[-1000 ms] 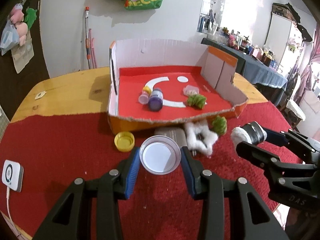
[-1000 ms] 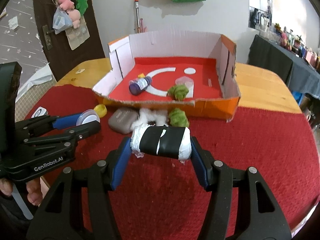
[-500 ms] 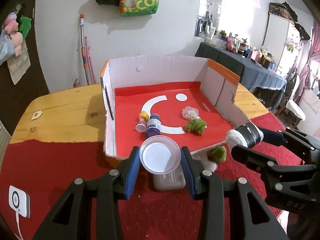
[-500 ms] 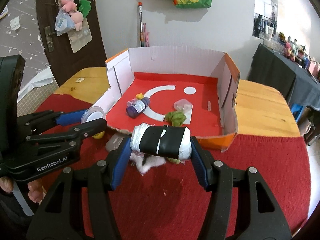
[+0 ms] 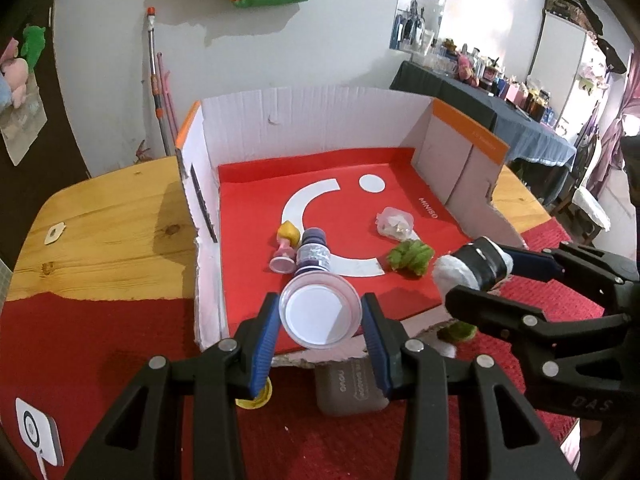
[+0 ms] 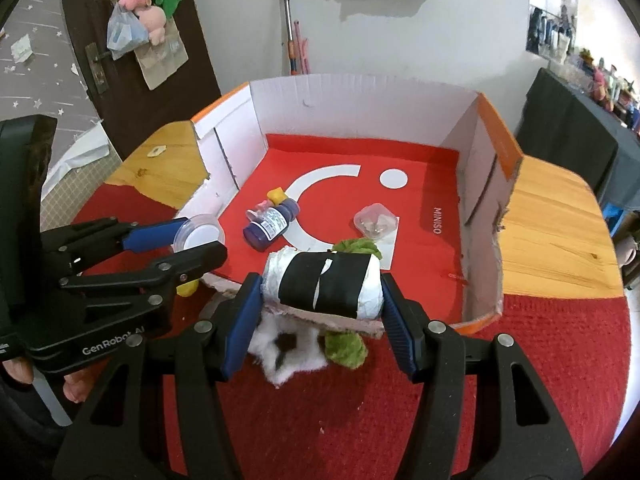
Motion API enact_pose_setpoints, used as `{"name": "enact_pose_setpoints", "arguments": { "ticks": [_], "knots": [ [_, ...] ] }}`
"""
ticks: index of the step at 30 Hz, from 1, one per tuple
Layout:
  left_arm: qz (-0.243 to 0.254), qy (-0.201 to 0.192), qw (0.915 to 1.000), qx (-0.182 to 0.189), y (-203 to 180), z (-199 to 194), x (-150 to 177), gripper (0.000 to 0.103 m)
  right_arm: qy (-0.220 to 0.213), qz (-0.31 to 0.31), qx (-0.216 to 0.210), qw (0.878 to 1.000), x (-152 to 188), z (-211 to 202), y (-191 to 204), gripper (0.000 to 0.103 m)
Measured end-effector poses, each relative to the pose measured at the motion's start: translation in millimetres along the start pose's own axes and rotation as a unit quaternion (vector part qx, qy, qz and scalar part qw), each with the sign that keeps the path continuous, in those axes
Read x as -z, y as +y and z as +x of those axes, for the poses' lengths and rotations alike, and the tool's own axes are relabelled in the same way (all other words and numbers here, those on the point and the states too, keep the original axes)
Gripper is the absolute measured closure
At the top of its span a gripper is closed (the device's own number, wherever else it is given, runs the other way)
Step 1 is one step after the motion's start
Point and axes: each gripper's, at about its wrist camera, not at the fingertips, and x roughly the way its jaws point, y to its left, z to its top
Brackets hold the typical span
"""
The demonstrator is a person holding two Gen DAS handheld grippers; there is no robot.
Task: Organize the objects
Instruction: 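Carry the white lid and the taped roll into the cardboard box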
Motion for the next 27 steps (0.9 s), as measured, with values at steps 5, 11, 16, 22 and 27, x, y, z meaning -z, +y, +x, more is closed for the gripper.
{"name": "enact_pose_setpoints", "arguments": {
  "ticks": [5,11,16,22,27],
  "knots": [
    [0.004,0.017,0.9998,0.012,1,11,-1,0.06,0.029,0.003,-0.015,0.999,-3,17,-3,0.047],
    [0.005,0.037,0.9992,0.016,4,26,-3,0.06,0.053,0.009,-0.018,0.998,-5,34,-9,0.047],
    [0.007,0.046,0.9987,0.017,4,35,-4,0.06,0.068,0.009,-0.018,0.997,-5,43,-13,0.047],
    [0.006,0.054,0.9984,0.018,5,42,-5,0.06,0.077,0.005,-0.017,0.997,-7,50,-15,0.047],
    [0.006,0.056,0.9983,0.015,6,46,-7,0.06,0.078,0.008,-0.019,0.997,-8,55,-19,0.047]
  ]
}}
